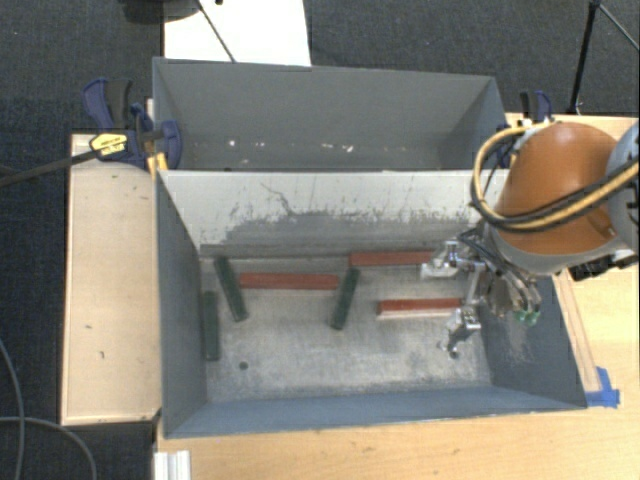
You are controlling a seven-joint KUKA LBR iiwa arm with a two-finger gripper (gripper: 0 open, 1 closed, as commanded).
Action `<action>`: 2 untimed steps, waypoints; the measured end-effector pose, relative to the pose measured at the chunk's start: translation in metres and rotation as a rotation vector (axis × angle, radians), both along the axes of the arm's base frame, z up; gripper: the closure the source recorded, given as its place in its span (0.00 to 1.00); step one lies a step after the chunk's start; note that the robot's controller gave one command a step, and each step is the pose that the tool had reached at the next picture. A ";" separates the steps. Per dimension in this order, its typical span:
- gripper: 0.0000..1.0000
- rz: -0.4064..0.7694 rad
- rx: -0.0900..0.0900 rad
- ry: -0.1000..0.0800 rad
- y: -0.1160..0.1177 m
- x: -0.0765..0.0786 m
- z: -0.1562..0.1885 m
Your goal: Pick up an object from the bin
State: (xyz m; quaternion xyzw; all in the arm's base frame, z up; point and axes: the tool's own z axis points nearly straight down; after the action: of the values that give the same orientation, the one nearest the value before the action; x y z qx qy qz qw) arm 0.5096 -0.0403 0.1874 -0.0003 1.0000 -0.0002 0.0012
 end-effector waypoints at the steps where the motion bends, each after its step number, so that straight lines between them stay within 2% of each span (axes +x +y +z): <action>1: 0.00 0.000 0.000 0.000 0.000 0.000 0.000; 2: 0.00 0.073 -0.001 -0.006 -0.004 0.015 -0.046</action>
Offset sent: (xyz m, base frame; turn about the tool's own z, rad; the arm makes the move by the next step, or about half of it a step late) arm 0.0319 -0.0106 -0.1174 -0.1779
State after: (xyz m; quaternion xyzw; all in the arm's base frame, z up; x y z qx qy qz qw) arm 0.5247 -0.0448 0.1417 -0.0369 0.9993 -0.0004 0.0040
